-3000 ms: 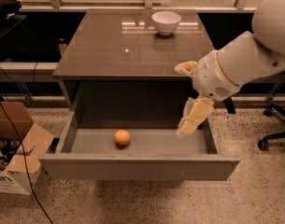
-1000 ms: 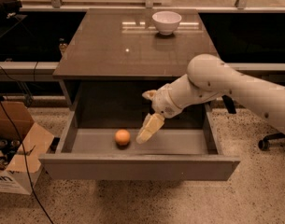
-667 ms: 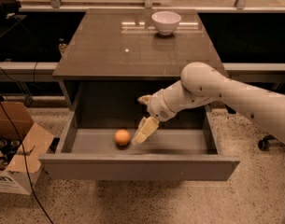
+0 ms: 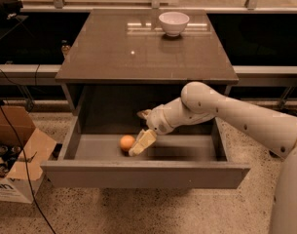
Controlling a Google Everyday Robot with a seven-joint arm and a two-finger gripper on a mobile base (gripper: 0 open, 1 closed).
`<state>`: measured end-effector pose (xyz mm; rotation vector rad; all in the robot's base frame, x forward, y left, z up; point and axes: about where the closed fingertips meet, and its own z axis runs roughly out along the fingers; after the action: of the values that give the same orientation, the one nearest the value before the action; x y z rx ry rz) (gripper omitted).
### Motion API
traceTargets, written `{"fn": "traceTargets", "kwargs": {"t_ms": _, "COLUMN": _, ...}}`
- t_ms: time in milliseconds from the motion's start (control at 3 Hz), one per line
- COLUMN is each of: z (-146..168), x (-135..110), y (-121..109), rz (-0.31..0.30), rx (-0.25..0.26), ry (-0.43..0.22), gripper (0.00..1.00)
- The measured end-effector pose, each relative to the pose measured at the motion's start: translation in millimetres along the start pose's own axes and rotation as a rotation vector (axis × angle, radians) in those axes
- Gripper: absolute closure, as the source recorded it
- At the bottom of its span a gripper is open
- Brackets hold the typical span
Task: Pick orange from top drawer and place on counter
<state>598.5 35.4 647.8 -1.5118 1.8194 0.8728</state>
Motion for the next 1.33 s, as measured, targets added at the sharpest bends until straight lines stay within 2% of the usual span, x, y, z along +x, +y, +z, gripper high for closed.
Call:
{"fn": "traceTargets", "kwargs": {"t_ms": 333, "z": 22, "x": 5, "y": 5, "rz": 0.033, "rx": -0.031, "ry": -0.038, "gripper": 0.16}}
{"fn": "traceTargets", "kwargs": {"t_ms": 667, "z": 41, "x": 9, "y": 20, "rz": 0.062, "rx": -0.069, "ry": -0.066, "gripper": 0.47}}
{"fn": "traceTargets", "kwargs": {"t_ms": 1000, "z": 46, "x": 11, "y": 28, "rz": 0.073, "rx": -0.087, "ry": -0.075, "gripper": 0.70}}
{"fn": "traceTargets", "kwargs": {"t_ms": 1333, "z": 1, "x": -1, "y": 33, "rz": 0.052, "rx": -0.039, "ry": -0.082, "gripper": 0.99}}
